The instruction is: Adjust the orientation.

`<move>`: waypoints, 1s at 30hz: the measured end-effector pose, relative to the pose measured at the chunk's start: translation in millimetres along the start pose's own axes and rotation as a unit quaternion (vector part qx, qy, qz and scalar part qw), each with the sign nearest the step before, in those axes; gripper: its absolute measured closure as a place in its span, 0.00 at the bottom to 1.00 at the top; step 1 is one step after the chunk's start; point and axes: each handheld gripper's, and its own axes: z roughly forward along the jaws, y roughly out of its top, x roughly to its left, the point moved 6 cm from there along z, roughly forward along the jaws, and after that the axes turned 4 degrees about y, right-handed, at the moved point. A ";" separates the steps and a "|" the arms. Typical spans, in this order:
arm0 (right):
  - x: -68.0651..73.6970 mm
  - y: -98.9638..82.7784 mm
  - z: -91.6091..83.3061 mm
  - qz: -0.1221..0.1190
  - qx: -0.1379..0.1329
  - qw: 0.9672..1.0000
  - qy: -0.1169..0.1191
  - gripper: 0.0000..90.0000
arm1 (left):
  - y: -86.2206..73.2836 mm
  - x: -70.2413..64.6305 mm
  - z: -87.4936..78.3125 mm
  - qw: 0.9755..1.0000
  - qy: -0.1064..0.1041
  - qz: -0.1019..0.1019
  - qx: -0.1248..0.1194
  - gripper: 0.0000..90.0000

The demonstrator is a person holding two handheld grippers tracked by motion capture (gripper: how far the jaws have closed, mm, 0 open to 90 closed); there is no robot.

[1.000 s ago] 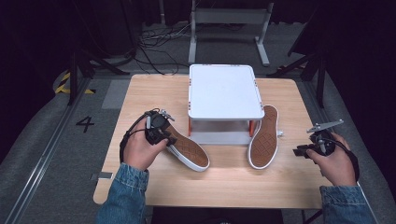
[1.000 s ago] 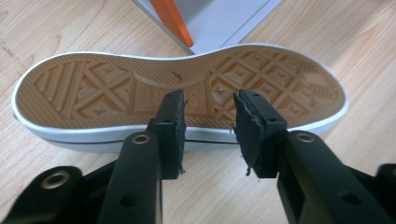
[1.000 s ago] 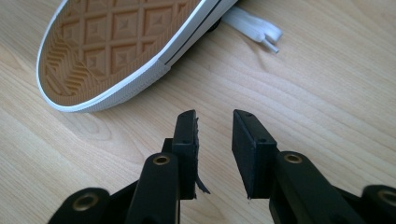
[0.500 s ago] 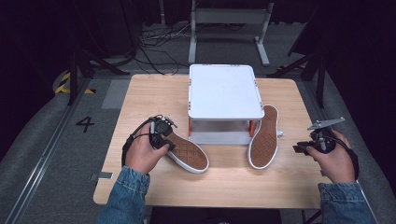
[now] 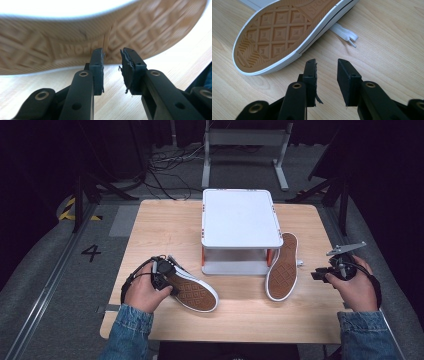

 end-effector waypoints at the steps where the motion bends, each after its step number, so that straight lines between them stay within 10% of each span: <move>1: -0.5 -0.2 -1.2 -0.001 -0.002 1.000 -0.001 0.78 | 4.7 -1.3 -6.5 1.000 0.001 -0.003 -0.020 0.78; 6: -0.1 -6.0 -5.1 0.008 -0.003 1.000 -0.006 0.78 | 33.4 0.0 -18.7 0.997 0.018 -0.002 -0.077 0.79; 13: -1.9 -20.6 -9.9 0.021 -0.001 1.000 -0.013 0.79 | 52.6 -0.7 6.2 0.999 0.032 0.017 -0.026 0.81; 21: -3.1 -21.2 -9.3 0.023 0.000 1.000 -0.013 0.80 | 39.0 1.4 0.4 1.000 0.011 0.001 -0.023 0.94; 30: -1.5 -0.8 -7.7 0.004 -0.010 1.000 -0.011 0.80 | -15.3 3.7 -26.1 0.999 -0.013 -0.035 0.008 0.92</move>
